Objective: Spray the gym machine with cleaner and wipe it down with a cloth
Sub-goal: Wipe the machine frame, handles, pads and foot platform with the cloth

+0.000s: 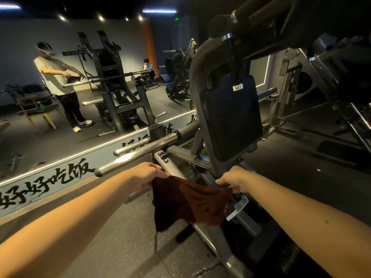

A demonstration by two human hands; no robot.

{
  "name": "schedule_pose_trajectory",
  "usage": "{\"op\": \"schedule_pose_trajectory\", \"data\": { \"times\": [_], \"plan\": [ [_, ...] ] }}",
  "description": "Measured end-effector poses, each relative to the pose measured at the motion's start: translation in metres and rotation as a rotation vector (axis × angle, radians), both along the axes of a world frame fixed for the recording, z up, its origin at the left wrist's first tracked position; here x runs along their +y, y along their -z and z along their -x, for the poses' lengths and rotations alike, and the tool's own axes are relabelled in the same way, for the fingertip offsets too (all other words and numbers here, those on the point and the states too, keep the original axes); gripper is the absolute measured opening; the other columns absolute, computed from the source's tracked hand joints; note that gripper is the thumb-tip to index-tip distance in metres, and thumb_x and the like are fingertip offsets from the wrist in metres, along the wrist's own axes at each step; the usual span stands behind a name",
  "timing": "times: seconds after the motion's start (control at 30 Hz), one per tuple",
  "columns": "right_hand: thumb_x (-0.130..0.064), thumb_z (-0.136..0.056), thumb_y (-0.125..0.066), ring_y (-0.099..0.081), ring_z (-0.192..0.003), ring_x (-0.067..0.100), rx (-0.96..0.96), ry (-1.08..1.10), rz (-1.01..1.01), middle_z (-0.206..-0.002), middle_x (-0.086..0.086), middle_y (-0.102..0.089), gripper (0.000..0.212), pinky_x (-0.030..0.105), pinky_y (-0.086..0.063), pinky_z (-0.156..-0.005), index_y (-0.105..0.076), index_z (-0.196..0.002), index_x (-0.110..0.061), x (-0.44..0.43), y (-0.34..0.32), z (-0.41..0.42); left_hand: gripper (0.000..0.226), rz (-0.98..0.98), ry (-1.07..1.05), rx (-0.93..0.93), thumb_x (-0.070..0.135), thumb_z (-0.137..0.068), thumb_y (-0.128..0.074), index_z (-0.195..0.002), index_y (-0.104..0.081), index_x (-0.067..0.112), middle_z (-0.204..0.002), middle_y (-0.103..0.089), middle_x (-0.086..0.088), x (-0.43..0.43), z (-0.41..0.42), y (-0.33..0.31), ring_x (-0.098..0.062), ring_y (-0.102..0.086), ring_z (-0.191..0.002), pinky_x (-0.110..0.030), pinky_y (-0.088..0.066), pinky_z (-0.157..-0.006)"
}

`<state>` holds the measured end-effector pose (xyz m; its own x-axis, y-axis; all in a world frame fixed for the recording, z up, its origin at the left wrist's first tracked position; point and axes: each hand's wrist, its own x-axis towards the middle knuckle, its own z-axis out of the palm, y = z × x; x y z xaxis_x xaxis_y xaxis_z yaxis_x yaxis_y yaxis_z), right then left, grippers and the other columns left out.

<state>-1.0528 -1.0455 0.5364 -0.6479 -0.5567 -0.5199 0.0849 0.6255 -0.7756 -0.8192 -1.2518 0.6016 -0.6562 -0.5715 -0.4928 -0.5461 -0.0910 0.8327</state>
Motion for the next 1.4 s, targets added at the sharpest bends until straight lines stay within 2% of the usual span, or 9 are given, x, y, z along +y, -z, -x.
{"op": "schedule_pose_trajectory", "data": {
  "times": [0.13,0.3,0.4,0.6,0.7,0.9,1.0,1.2,1.4],
  "plan": [
    [-0.023,-0.082,-0.088,-0.063,-0.117,0.023,-0.033,-0.278,0.110,-0.125,0.006,-0.063,0.055,0.035,-0.055,-0.093,-0.062,-0.129,-0.013,0.014,-0.012,-0.004,0.058,0.072,0.115,0.053,-0.008,-0.084,-0.075,-0.134,-0.056,0.015,-0.128,-0.062,-0.013,0.005,-0.007,-0.005,-0.027,-0.067,-0.111,-0.026,-0.057,-0.076],
    [-0.033,-0.081,-0.086,-0.068,-0.103,0.010,0.435,-0.689,0.046,-0.109,-0.007,-0.072,0.040,0.034,-0.056,-0.095,-0.073,-0.119,-0.031,0.018,-0.016,-0.010,0.048,0.535,0.395,-0.118,0.008,-0.087,-0.079,-0.128,-0.062,0.023,-0.120,-0.061,-0.002,0.010,-0.005,-0.021,-0.013,-0.062,-0.102,-0.013,-0.048,-0.070],
    [-0.032,-0.095,-0.073,-0.070,-0.089,0.008,0.550,-0.694,0.052,-0.090,-0.005,-0.074,0.005,0.030,-0.055,-0.083,-0.076,-0.091,-0.031,0.013,-0.023,-0.013,0.025,0.737,0.479,-0.166,0.016,-0.095,-0.071,-0.118,-0.069,0.025,-0.114,-0.062,0.005,0.014,0.002,-0.023,-0.009,-0.060,-0.102,-0.015,-0.044,-0.075],
    [-0.038,-0.103,-0.061,-0.059,-0.070,0.014,0.559,-0.566,0.044,-0.067,-0.004,-0.058,0.035,0.035,-0.040,-0.074,-0.066,-0.073,-0.020,0.012,-0.030,0.004,0.029,0.748,0.370,-0.155,0.034,-0.105,-0.057,-0.111,-0.073,0.010,-0.101,-0.064,0.000,0.018,0.008,-0.028,-0.014,-0.060,-0.094,-0.024,-0.046,-0.077],
    [-0.040,-0.103,-0.060,-0.056,-0.066,0.013,0.479,-0.498,0.097,-0.064,-0.003,-0.055,0.039,0.033,-0.042,-0.071,-0.067,-0.071,-0.019,0.016,-0.039,0.007,0.031,0.693,0.247,-0.044,0.036,-0.102,-0.061,-0.108,-0.075,0.010,-0.106,-0.073,-0.010,0.022,0.009,-0.028,-0.024,-0.067,-0.103,-0.039,-0.049,-0.094],
    [-0.039,-0.100,-0.065,-0.074,-0.086,0.019,0.252,-0.395,0.174,-0.088,0.004,-0.077,0.027,0.035,-0.056,-0.085,-0.079,-0.090,-0.017,0.007,-0.065,0.001,0.024,0.635,0.116,0.110,0.036,-0.102,-0.061,-0.086,-0.070,0.021,-0.074,-0.064,0.004,0.050,0.029,-0.037,-0.012,-0.061,-0.075,-0.027,-0.043,-0.067],
    [-0.033,-0.097,-0.069,-0.076,-0.095,0.027,0.010,-0.304,0.186,-0.100,0.011,-0.078,0.026,0.045,-0.057,-0.099,-0.076,-0.108,-0.011,0.001,-0.078,0.003,0.023,0.616,0.109,0.154,0.037,-0.101,-0.062,-0.085,-0.072,0.023,-0.076,-0.068,0.004,0.068,0.041,-0.043,-0.013,-0.064,-0.078,-0.027,-0.048,-0.071],
    [-0.016,-0.102,-0.061,-0.075,-0.105,0.029,-0.456,-0.198,0.373,-0.111,0.019,-0.075,0.031,0.039,-0.061,-0.089,-0.062,-0.129,-0.002,0.006,-0.108,-0.003,0.041,0.499,0.127,0.306,0.052,-0.095,-0.067,-0.107,-0.070,0.013,-0.099,-0.076,-0.011,0.091,0.061,-0.040,-0.026,-0.075,-0.092,-0.052,-0.060,-0.089],
    [-0.010,-0.106,-0.046,-0.066,-0.121,0.039,-0.599,-0.240,0.524,-0.130,0.028,-0.066,0.035,0.049,-0.053,-0.105,-0.061,-0.134,0.007,0.025,-0.125,0.001,0.057,0.603,0.258,0.307,0.054,-0.067,-0.091,-0.105,-0.058,0.028,-0.102,-0.072,0.002,0.107,0.075,-0.038,-0.015,-0.073,-0.091,-0.036,-0.062,-0.081]
  ]
}}
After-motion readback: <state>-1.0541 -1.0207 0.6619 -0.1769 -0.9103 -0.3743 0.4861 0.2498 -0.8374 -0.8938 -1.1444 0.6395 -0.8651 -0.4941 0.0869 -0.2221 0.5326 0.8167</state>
